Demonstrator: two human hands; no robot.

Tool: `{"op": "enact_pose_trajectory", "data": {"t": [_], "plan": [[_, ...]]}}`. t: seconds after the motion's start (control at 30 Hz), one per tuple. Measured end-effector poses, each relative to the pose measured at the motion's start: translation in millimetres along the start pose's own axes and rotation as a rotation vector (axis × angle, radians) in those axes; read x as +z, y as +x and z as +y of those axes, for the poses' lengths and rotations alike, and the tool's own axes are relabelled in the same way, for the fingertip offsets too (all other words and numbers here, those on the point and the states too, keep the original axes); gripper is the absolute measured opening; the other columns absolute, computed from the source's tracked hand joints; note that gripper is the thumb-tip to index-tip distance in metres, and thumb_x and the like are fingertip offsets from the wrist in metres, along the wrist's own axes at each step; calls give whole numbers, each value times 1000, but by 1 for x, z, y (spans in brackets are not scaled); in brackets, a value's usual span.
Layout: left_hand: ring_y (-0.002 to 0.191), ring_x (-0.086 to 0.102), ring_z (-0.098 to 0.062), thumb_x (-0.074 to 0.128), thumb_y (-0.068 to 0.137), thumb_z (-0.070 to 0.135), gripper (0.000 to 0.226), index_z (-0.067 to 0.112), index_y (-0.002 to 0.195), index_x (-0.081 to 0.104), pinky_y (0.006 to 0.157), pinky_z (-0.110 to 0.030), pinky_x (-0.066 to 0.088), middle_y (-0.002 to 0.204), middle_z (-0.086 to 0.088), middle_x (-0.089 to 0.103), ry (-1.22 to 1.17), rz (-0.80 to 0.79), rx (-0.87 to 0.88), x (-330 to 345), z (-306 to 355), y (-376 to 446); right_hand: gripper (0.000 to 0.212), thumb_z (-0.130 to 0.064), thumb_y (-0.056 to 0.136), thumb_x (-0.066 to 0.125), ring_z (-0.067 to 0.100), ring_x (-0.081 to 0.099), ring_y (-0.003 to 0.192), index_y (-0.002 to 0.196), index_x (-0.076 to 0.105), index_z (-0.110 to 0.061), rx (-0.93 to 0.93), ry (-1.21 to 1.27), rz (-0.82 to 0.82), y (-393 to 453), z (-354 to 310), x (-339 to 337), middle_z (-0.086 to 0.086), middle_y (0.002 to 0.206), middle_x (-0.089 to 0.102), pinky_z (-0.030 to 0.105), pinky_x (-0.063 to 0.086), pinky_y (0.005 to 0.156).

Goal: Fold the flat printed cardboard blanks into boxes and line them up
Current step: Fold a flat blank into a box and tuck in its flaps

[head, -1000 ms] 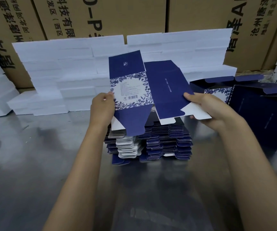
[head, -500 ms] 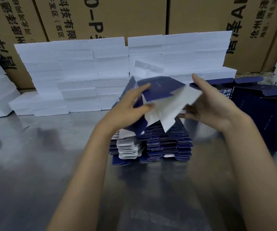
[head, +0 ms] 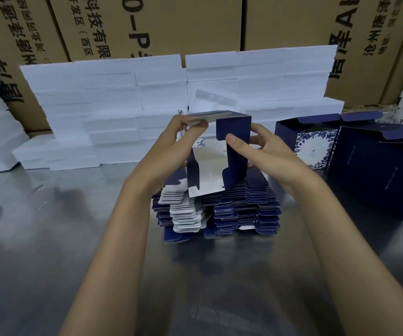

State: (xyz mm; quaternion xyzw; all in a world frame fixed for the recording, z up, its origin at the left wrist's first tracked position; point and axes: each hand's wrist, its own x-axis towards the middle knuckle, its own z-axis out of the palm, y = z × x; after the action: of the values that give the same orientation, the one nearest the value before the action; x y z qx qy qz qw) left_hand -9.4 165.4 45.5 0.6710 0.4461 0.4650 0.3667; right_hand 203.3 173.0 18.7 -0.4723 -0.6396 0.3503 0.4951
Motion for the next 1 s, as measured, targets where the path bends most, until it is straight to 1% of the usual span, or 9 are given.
{"op": "enact_pose_trajectory", "data": {"t": [0.1,0.23,0.4,0.47,0.53,0.63,0.73,0.93,1.0], "plan": [[108,58,4,57,89,65,26,46,106,60,94,-35,49,120,22,60,3,5,-4,1,1,0,62,-65,80,74,8,67,107,132,57,-36,-14,-40,127,3,2,10,-18,114,65,30,56,89],[97,63,4,61,89,61,26,43,107,61,90,-35,52,121,17,61,2,19,4,0,0,0,54,-61,85,71,-10,59,93,129,59,-32,-66,-197,262,2,3,20,-19,104,65,14,46,69],[111,60,-9,73,90,28,16,30,103,64,84,-23,49,124,10,60,76,243,112,0,-3,6,47,-50,83,79,4,65,92,122,56,-39,-59,-241,129,1,-1,16,-17,102,62,19,50,69],[107,62,-5,72,90,14,16,22,103,70,88,-18,48,117,8,67,91,253,192,1,-4,6,49,-46,80,83,6,65,92,120,57,-35,-43,-281,76,1,-2,15,-14,103,63,21,50,70],[96,63,4,70,89,5,19,18,102,73,84,-12,47,107,11,71,67,230,218,1,-5,5,49,-44,78,85,8,65,91,117,58,-30,-19,-339,14,3,-4,9,-12,102,65,26,52,75],[87,62,12,69,88,0,22,18,99,74,80,-7,44,100,16,70,42,243,234,-2,-6,5,39,-52,74,85,10,63,80,94,62,-27,61,-478,-72,2,-2,-1,-8,90,66,29,47,70],[84,62,12,69,88,-1,24,20,97,75,77,-6,44,96,21,70,25,249,224,-3,-6,6,45,-58,76,80,9,51,64,70,58,-20,87,-638,-151,1,7,-1,-9,67,55,26,37,60],[88,64,7,67,88,-2,29,26,92,75,85,-12,48,96,19,71,23,237,226,-1,-8,6,48,-40,83,82,3,38,42,60,48,-14,28,-650,-152,2,16,6,-6,55,42,15,30,44],[96,63,3,68,88,-1,32,30,90,75,90,-15,48,96,20,70,20,242,215,-1,-10,7,48,-38,84,82,4,37,43,60,48,-14,21,-660,-153,2,16,7,-6,54,42,15,29,43]]}}
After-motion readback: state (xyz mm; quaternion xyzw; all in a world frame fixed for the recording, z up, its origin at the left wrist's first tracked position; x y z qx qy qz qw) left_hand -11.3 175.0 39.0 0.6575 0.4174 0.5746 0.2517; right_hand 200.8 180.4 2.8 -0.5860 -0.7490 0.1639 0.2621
